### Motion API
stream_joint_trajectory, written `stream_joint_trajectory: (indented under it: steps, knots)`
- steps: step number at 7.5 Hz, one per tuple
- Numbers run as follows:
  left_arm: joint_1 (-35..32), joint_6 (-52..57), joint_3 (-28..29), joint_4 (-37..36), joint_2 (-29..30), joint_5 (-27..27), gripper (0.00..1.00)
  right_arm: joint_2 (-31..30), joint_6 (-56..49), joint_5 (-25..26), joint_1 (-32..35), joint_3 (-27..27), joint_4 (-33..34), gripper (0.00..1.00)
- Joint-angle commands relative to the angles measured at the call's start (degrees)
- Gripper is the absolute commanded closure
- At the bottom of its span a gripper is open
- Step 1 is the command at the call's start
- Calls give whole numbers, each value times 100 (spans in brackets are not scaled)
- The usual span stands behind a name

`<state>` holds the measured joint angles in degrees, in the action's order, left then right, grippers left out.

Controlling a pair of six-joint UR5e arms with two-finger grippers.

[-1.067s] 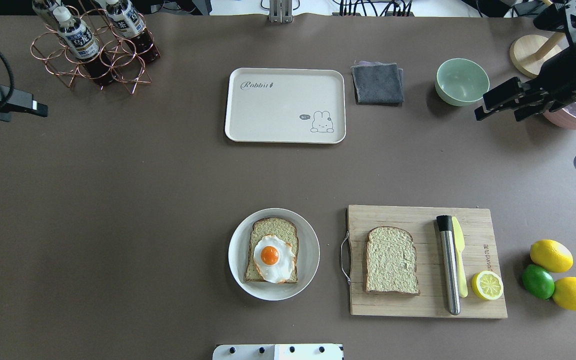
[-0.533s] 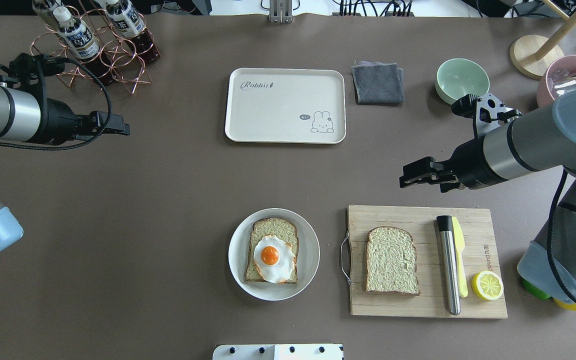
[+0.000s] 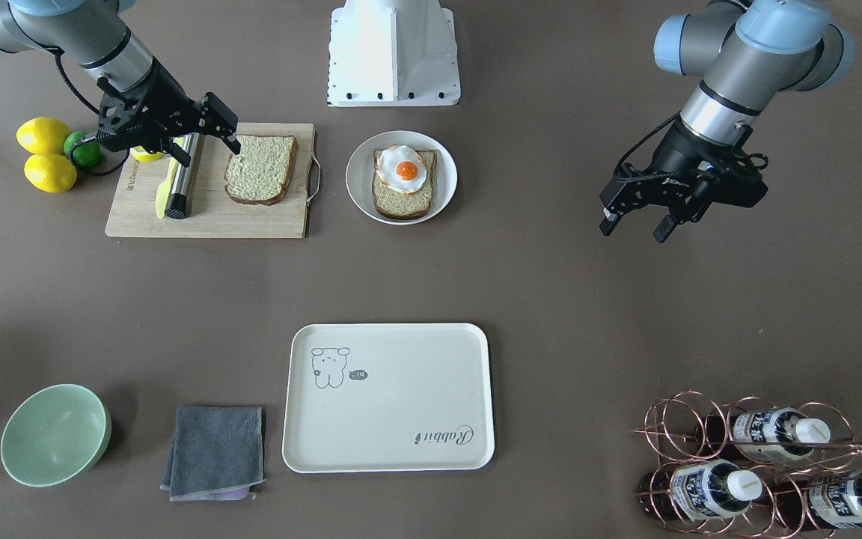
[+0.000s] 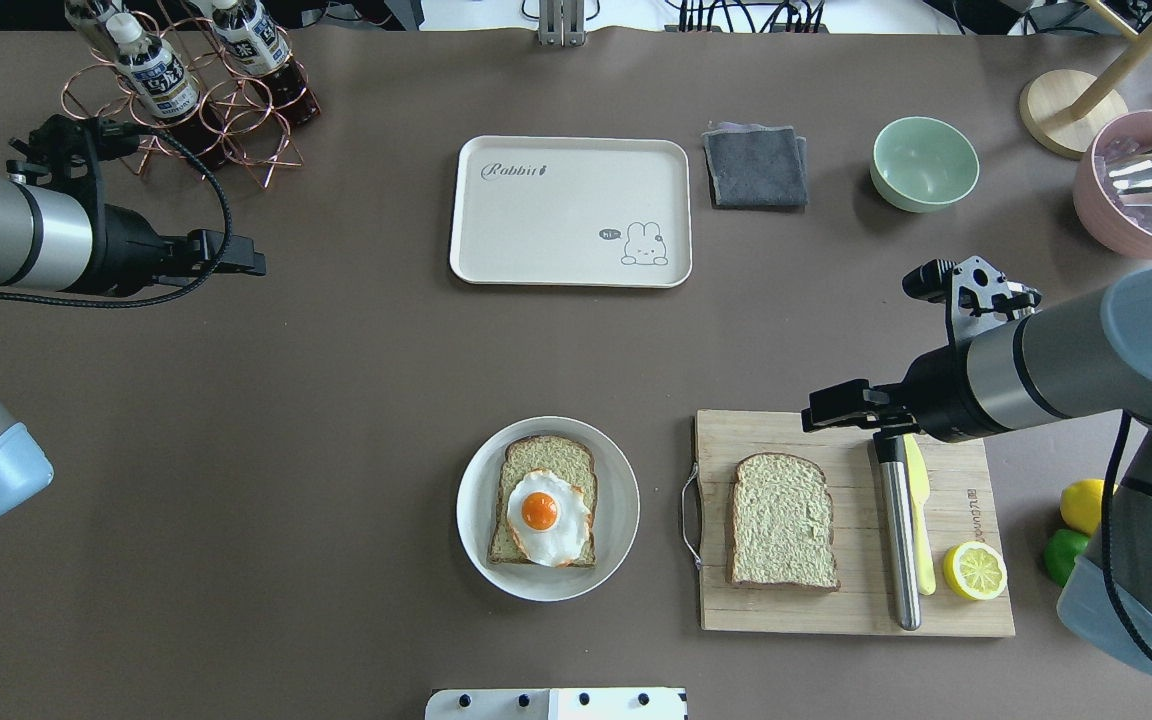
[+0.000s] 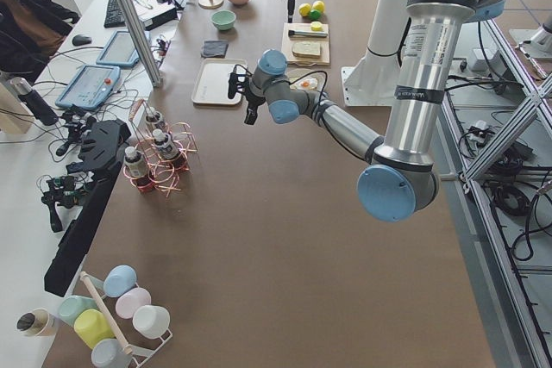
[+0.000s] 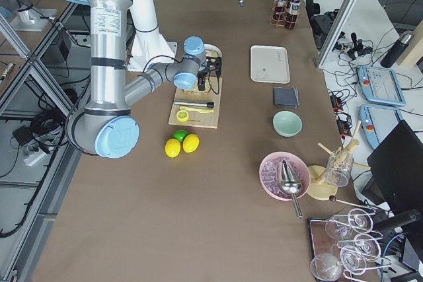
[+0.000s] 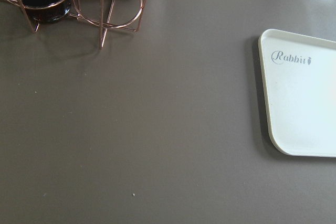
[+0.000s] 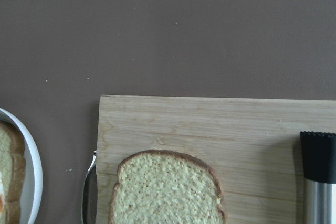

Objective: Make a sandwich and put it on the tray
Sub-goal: 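Move the right gripper down to the bread slice on the cutting board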

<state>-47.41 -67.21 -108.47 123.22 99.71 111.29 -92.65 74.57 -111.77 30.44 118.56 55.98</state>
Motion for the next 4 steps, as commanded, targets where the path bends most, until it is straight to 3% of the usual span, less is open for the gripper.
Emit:
stream_joint_trajectory:
  steps: [1,4]
  knots:
    - [4,-2,10,-9,-4,-3,2,10,198,708,-626,-306,-105,1]
    - [4,-2,19,0,-4,-29,2,124,225,788,-715,-729,-667,1]
